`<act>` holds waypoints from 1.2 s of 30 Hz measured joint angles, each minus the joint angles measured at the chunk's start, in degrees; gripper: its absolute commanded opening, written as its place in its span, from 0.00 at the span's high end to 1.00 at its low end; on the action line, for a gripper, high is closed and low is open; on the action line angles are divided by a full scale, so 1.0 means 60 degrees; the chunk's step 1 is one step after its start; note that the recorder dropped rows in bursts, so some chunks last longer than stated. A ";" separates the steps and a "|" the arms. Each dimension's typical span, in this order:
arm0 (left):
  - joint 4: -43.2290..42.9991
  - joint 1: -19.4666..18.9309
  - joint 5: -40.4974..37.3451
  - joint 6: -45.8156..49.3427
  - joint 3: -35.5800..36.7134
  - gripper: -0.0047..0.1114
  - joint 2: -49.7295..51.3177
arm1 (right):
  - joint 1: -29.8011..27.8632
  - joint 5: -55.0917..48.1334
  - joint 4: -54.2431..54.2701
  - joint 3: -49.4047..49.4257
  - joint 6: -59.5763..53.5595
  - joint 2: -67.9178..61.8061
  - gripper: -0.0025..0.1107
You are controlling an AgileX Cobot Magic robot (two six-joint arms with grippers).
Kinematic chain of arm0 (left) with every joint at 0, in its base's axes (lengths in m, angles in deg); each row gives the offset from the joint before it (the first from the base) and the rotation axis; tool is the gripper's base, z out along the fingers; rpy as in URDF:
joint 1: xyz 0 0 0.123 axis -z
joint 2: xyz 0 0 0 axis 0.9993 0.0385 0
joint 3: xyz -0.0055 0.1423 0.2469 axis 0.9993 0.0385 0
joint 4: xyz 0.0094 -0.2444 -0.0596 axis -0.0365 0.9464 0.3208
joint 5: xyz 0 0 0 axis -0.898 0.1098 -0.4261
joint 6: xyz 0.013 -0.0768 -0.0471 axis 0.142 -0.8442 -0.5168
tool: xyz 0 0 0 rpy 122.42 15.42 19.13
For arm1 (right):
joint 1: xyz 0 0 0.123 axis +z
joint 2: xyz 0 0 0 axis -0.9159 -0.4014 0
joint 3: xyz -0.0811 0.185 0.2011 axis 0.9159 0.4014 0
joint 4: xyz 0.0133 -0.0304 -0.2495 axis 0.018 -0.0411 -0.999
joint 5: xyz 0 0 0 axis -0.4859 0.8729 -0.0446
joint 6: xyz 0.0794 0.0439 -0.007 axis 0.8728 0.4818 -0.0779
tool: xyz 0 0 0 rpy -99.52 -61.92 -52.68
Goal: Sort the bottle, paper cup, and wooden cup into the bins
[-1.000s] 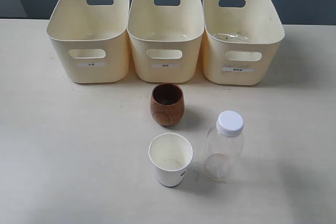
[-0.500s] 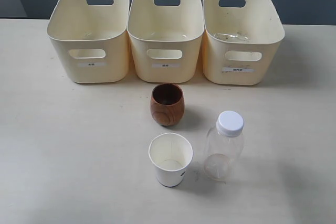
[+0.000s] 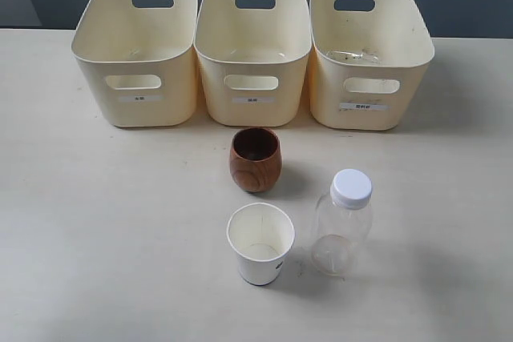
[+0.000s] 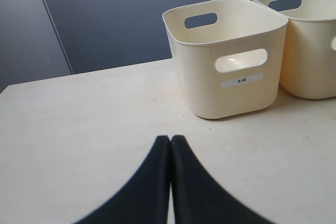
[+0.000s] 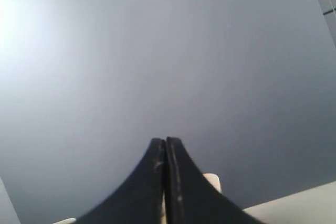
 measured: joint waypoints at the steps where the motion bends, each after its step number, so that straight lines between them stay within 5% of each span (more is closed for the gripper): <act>1: 0.0000 0.0000 0.0000 0.0000 0.0000 0.96 0.0000 | 0.0000 -0.0018 -0.0144 -0.0245 0.0000 -0.0257 0.98; 17: 0.0000 0.0000 0.0000 0.0000 0.0000 0.96 0.0000 | 0.0097 -0.2094 -0.1939 -0.3101 -0.1264 -0.4615 0.98; 36: 0.0000 0.0000 0.0000 0.0000 0.0000 0.96 0.0000 | 0.3049 -0.3046 -0.1939 -0.4019 -0.3466 -0.6790 0.98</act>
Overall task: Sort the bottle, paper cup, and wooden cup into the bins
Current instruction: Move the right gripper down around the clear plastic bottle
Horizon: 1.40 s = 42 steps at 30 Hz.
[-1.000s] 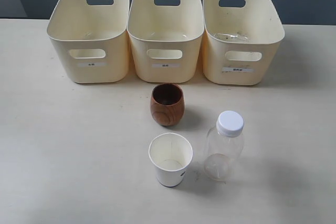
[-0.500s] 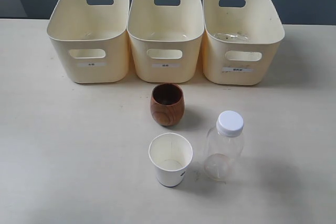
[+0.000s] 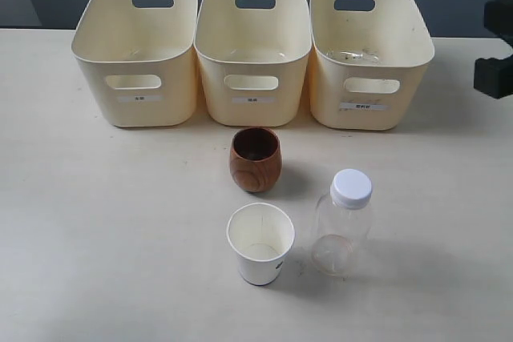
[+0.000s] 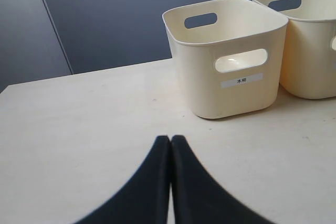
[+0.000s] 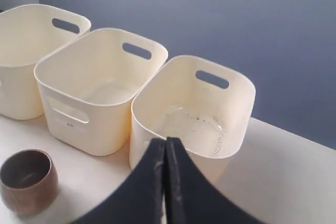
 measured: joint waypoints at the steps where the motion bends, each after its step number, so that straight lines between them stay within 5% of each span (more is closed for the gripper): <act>1: 0.0000 0.0000 0.0000 0.0000 0.0000 0.96 0.0000 | 0.0000 -0.0186 0.0000 -0.0042 -0.0039 -0.0097 0.98; 5: 0.0000 0.0000 0.0000 0.0000 0.0000 0.96 0.0000 | 0.0000 -0.1638 0.0954 -0.0568 -0.0879 -0.0396 0.98; 11: 0.0000 0.0000 0.0000 0.0000 0.0000 0.96 0.0000 | 0.0023 -0.2684 0.4990 -0.0734 -0.4775 -0.0396 0.94; 19: 0.0000 0.0000 0.0000 0.0000 0.0000 0.96 0.0000 | 0.0023 -0.3124 0.5737 -0.0734 -0.5225 -0.0642 0.34; 42: 0.0000 0.0000 0.0000 0.0000 0.0000 0.96 0.0000 | 0.0051 -0.3961 0.7016 -0.0734 -0.5955 -0.3176 0.34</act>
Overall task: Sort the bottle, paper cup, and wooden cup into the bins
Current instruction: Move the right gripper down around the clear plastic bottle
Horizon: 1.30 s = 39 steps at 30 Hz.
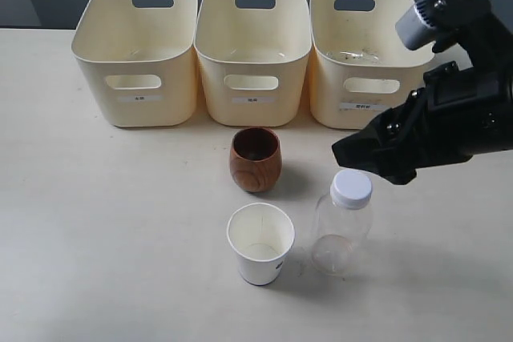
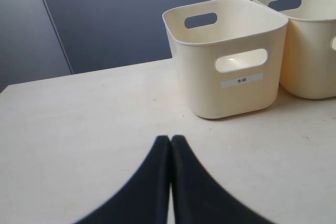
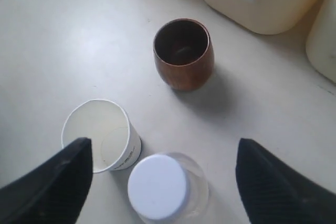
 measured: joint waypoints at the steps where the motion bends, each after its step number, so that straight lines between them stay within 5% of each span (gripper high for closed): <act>1: 0.0000 0.0000 0.0000 0.0000 0.0000 0.96 0.0000 | 0.0000 0.0000 0.0000 0.0000 0.0000 0.0000 0.34; 4: 0.0000 0.0000 0.0000 0.0000 0.0000 0.96 0.0000 | 0.0156 -0.0036 -0.0205 0.0000 -0.0024 0.0000 0.34; 11: 0.0000 0.0000 0.0000 0.0000 0.0000 0.96 0.0000 | 0.2236 0.0467 -0.3043 0.0000 0.1455 0.0000 0.34; 15: 0.0000 0.0000 0.0000 0.0000 0.0000 0.96 0.0000 | 0.2272 0.0454 -0.4267 0.0000 0.2497 0.0000 0.34; 39: 0.0000 0.0000 0.0000 0.0000 0.0000 0.96 0.0000 | 0.2272 0.0677 -0.3522 -0.0013 0.2579 -0.0950 0.34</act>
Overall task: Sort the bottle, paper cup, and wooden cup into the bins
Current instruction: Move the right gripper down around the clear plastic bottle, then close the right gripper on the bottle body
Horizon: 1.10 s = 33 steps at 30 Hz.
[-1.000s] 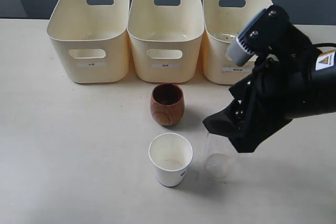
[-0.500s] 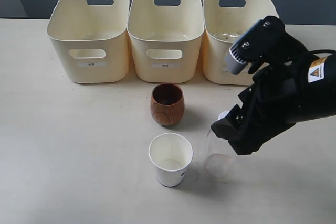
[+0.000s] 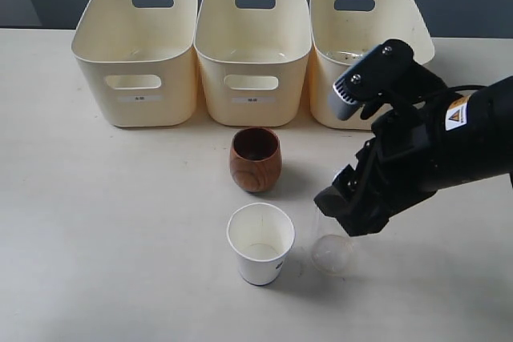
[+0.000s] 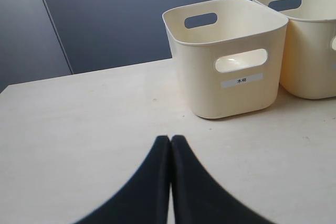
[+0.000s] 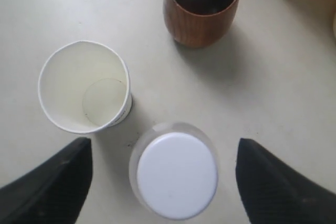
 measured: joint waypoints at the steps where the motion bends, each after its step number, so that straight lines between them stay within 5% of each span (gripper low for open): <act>1: 0.0000 0.0000 0.0000 0.0000 0.0000 0.96 0.0000 | 0.0000 0.0064 0.0000 0.0000 0.0000 0.0000 0.34; 33: 0.0000 0.0000 0.0000 0.0000 0.0000 0.96 0.0000 | 0.0000 -0.0127 0.0000 0.0000 0.0205 0.0000 0.34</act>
